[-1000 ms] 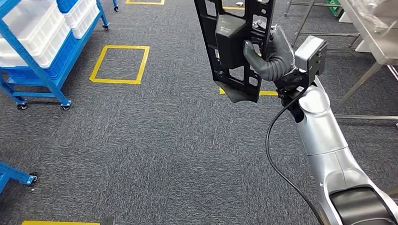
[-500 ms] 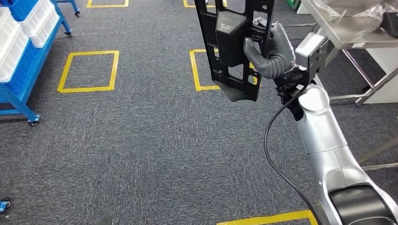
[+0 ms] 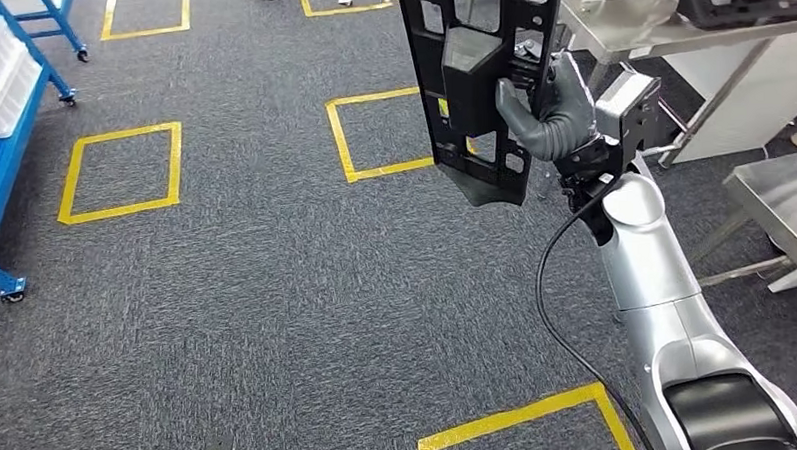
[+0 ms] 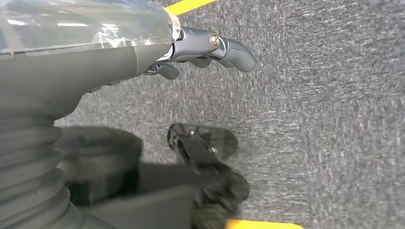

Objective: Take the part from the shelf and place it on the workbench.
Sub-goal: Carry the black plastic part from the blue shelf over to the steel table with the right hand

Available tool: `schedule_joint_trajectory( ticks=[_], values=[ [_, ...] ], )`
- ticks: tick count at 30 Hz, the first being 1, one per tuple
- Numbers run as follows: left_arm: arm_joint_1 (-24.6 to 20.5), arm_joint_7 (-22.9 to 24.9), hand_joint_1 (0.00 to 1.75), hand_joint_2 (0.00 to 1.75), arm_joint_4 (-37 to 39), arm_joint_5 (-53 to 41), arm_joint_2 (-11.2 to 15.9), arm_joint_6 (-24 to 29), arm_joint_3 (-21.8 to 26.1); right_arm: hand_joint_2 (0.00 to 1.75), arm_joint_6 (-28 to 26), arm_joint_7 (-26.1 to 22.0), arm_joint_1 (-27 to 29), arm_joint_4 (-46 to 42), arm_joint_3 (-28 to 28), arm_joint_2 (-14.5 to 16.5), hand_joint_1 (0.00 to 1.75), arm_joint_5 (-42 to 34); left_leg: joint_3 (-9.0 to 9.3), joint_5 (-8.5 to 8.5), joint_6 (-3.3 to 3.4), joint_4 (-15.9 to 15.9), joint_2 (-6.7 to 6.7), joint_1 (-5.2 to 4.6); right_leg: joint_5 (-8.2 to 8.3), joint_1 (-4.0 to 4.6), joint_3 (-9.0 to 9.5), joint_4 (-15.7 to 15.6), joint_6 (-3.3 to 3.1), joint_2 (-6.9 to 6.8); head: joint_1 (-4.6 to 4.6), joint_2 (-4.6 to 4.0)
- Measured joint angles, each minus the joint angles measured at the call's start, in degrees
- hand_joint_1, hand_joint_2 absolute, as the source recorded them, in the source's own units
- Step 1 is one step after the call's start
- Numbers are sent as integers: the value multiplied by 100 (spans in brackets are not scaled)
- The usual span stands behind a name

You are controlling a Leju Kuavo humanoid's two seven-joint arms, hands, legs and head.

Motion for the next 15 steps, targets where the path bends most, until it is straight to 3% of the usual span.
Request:
schedule_joint_trajectory(
  ticks=[2, 3, 4, 6, 8, 10, 12, 15],
  values=[
    [42, 14, 0, 175, -1, -19, 4, -29, -5, 175, -51, -36, 135, 1, -3, -6, 175, 16, -394, -224, -3, 758, -141, 8, 0, 12, 3, 12, -30, 199, 0, 1],
    [55, 21, 0, 175, -1, -22, 6, -44, -9, 175, -72, -54, 218, -5, -7, -10, 175, 27, -476, -169, 7, 862, -175, 9, -1, 16, 4, 23, -33, 323, 0, 1],
    [62, 27, 0, 175, -2, -25, 8, -58, -15, 175, -87, -69, 300, -18, -15, -15, 175, 37, -449, 1, 28, 729, -231, 9, -3, 18, 5, 38, -31, 455, 0, 1],
    [48, 27, 0, 175, -1, -25, 9, -67, -23, 175, -88, -75, 355, -50, -33, -20, 175, 44, -112, 368, 78, -71, -473, 26, -8, 9, -13, 68, -6, 623, 0, 1],
    [38, 23, 0, 175, 0, -18, 7, -70, -29, 175, -93, -80, 382, -78, -57, -30, 175, 53, 48, 445, 106, -423, -639, 34, 7, -21, -53, 76, 57, 760, -2, 1],
    [24, 17, 0, 175, 0, -10, -1, -72, -33, 175, -103, -79, 417, -112, -86, -66, 175, 64, 81, 468, 147, -486, -552, 33, 35, -54, -80, 53, 143, 882, -3, 1],
    [-5, 6, 0, 175, 0, 2, -19, -73, -38, 175, -114, -75, 428, -154, -116, -118, 175, 73, 117, 529, 216, -588, -419, 46, -61, -36, -151, 172, 197, 719, 0, 1],
    [-19, -4, 0, 175, 1, 21, -42, -74, -39, 175, -130, -63, 417, -188, -134, -152, 175, 80, 134, 566, 262, -653, -225, 37, -546, -28, -575, 1079, 248, 222, 8, 1]
  ],
)
